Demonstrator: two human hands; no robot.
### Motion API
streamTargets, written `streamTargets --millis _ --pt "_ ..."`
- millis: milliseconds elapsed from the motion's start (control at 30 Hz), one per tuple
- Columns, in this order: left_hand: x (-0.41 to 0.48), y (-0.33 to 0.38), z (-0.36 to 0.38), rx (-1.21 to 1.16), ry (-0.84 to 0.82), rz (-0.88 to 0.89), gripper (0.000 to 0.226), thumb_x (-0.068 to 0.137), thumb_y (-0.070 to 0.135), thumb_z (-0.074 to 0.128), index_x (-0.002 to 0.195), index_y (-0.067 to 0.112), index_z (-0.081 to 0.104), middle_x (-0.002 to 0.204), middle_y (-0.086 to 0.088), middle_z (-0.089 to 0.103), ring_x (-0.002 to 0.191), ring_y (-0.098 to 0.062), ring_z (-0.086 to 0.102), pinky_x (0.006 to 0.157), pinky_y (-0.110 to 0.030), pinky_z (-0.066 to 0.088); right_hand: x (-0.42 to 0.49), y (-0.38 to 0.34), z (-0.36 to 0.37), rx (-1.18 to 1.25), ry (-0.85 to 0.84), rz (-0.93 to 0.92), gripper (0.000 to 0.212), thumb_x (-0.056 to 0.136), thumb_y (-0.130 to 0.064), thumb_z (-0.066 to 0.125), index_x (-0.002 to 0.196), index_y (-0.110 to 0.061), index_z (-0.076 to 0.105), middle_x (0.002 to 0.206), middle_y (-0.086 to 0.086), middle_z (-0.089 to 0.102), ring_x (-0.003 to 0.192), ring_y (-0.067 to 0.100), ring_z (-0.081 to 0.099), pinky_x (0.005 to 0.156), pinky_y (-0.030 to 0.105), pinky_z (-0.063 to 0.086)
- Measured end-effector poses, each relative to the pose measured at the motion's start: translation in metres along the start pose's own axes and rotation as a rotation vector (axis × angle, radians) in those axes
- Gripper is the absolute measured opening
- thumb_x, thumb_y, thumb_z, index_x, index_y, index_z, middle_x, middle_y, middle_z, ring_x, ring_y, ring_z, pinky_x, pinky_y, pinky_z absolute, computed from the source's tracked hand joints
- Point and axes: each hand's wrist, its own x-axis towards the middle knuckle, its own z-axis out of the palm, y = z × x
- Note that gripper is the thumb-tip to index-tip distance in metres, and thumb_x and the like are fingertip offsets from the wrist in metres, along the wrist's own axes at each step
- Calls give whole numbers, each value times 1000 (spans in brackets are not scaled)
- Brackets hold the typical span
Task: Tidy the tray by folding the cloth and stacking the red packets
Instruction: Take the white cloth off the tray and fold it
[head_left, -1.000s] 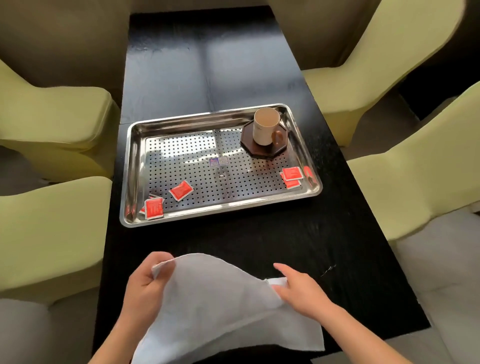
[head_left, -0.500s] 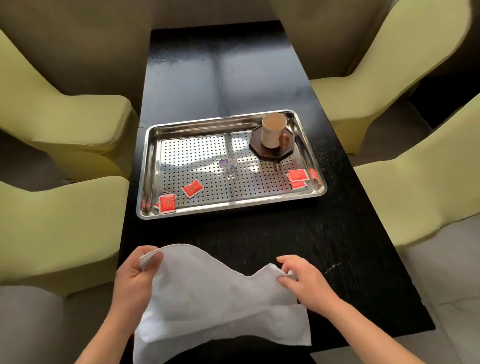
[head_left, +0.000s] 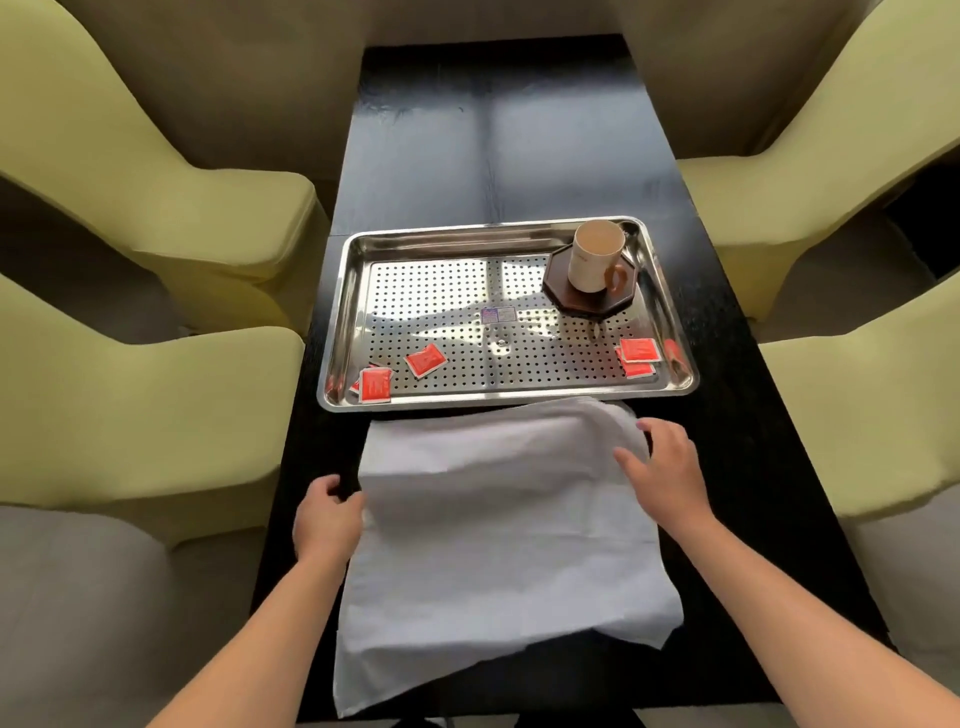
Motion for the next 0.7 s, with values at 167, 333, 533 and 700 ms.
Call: streamTargets --millis 167,333,533,700 --pt "-55 -50 -7 285 -97 102 46 91 31 66 134 23 53 121 -2 56 102 -17 57 76 -34 47 -57 34 10 3 -99 64 33 93 -28 66 124 -17 61 126 -1 59 119 20 54 94 34 46" --pt "-110 -74 -15 546 -497 339 78 63 70 69 134 43 48 120 18 46 117 -6 50 98 -29 42 -124 46 26 -134 -270 -78 40 87 -45 68 122 -27 62 119 -15 60 116 12 54 94 26 40" --pt "-108 -84 -14 1011 -549 620 113 59 77 62 154 40 13 133 9 39 122 -16 43 95 -34 34 -151 40 30 -437 -397 -172 91 65 -90 41 141 -40 46 143 -20 42 135 9 36 113 33 19" --pt "-112 -105 -11 1086 -448 941 114 22 44 90 129 21 58 98 -3 64 73 -22 64 53 -30 47 -155 47 24 -518 -340 -34 83 77 -70 61 149 -42 31 154 -6 32 139 18 31 118 39 22"
